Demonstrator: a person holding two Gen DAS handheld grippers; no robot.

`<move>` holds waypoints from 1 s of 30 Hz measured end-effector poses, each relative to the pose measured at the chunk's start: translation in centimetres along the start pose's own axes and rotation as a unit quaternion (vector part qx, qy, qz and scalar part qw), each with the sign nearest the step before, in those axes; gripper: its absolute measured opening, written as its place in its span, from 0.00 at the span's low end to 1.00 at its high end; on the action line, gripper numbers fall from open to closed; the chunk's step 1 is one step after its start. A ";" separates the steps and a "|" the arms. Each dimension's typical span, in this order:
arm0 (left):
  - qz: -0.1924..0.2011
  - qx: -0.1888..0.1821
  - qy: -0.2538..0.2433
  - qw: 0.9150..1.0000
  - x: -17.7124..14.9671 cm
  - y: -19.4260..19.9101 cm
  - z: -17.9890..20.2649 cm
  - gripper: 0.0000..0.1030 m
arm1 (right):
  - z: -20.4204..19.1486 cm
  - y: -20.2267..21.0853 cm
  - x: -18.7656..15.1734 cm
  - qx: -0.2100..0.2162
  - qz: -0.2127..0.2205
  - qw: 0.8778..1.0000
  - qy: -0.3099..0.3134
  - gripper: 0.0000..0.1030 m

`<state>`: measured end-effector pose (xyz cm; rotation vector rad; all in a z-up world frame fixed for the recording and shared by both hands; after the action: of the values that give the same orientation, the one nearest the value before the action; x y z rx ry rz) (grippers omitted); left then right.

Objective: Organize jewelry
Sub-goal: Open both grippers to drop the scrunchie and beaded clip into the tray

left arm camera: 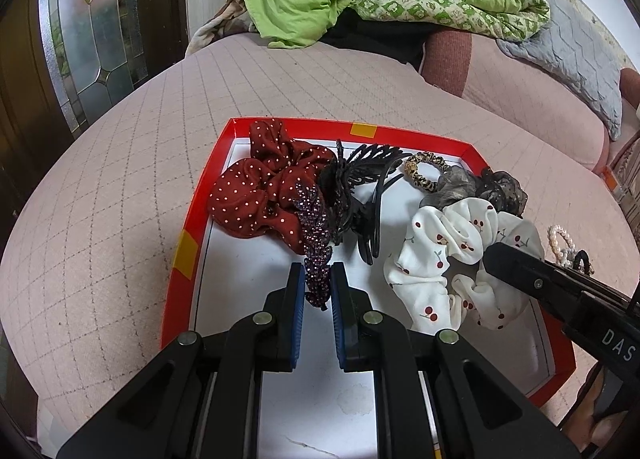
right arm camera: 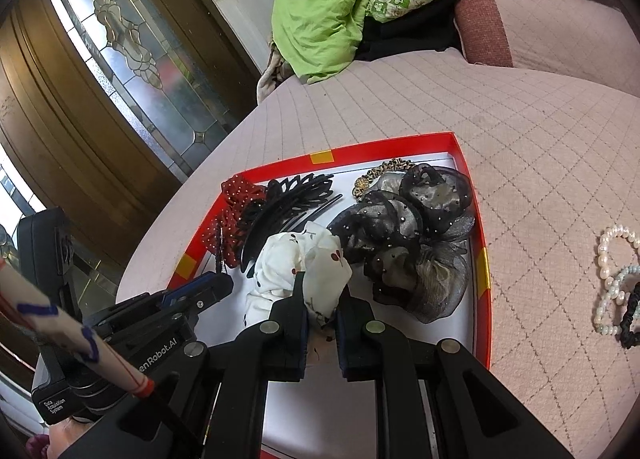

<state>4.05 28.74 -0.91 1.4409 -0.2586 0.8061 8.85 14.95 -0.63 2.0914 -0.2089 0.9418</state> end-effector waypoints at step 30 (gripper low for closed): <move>0.013 0.013 -0.012 1.000 -0.2 0.4 0.9 0.28 | 0.1 2.0 -0.3 0.011 0.003 1.000 -0.007 0.23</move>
<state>3.92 27.79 -0.60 1.4745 -0.2862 0.8171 7.79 13.49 0.31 2.1195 -0.2120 0.9370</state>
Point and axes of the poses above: each gripper's, at about its wrist camera, not at the fingertips, and y roughly against the way its jaws point, z to its right, x to its top, the point moved 7 cm from there along -y, roughly the way its jaws point, and after that the axes turned 8 degrees about y, right-handed, at the moved point
